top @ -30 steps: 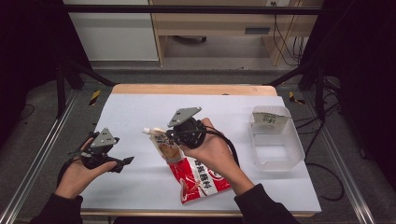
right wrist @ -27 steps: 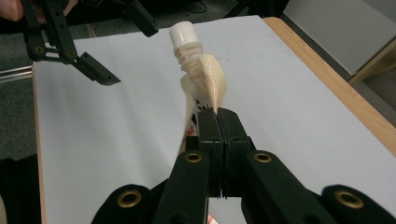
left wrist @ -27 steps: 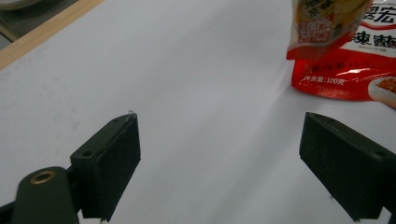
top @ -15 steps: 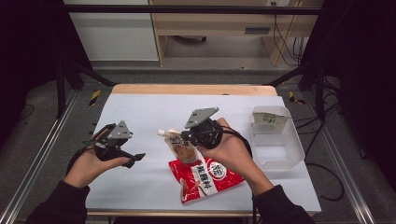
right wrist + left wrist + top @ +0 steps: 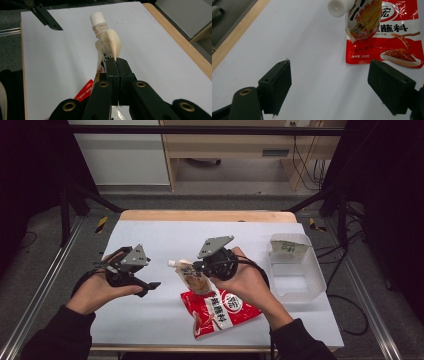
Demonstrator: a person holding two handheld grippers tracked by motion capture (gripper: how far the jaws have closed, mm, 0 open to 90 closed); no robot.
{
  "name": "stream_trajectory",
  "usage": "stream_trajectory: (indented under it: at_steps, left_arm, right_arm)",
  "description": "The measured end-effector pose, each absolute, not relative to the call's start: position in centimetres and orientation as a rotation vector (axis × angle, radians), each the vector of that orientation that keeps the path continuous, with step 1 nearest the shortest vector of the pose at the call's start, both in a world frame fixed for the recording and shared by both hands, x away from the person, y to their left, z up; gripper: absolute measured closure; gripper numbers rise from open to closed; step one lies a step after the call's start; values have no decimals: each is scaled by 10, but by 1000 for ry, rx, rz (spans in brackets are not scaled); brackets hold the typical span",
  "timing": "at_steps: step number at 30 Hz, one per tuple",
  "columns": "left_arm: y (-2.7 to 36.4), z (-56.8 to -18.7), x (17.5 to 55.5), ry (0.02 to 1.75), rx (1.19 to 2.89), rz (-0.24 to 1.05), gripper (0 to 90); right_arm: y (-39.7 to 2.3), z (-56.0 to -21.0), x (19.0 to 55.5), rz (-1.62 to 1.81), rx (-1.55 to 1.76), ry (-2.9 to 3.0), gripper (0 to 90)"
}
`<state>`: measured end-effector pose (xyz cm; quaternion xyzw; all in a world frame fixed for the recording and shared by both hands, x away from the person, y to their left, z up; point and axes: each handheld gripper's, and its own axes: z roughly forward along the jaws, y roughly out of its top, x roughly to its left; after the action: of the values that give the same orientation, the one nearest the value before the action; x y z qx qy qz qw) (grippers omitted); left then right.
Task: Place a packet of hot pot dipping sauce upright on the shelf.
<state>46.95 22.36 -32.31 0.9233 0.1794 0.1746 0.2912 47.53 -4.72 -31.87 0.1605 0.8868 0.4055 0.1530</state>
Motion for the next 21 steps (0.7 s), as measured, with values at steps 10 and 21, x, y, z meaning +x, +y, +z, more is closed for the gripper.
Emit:
stream_trajectory:
  at_steps: [10, 21]
  left_arm:
    - [217, -318, 475, 436, 2492, 442, 208]
    - [204, -315, 475, 375, 2518, 432, 298]
  right_arm:
    - [-46, -319, 474, 1155, 434, 2561, 897]
    - [-43, -317, 470, 1169, 403, 2567, 897]
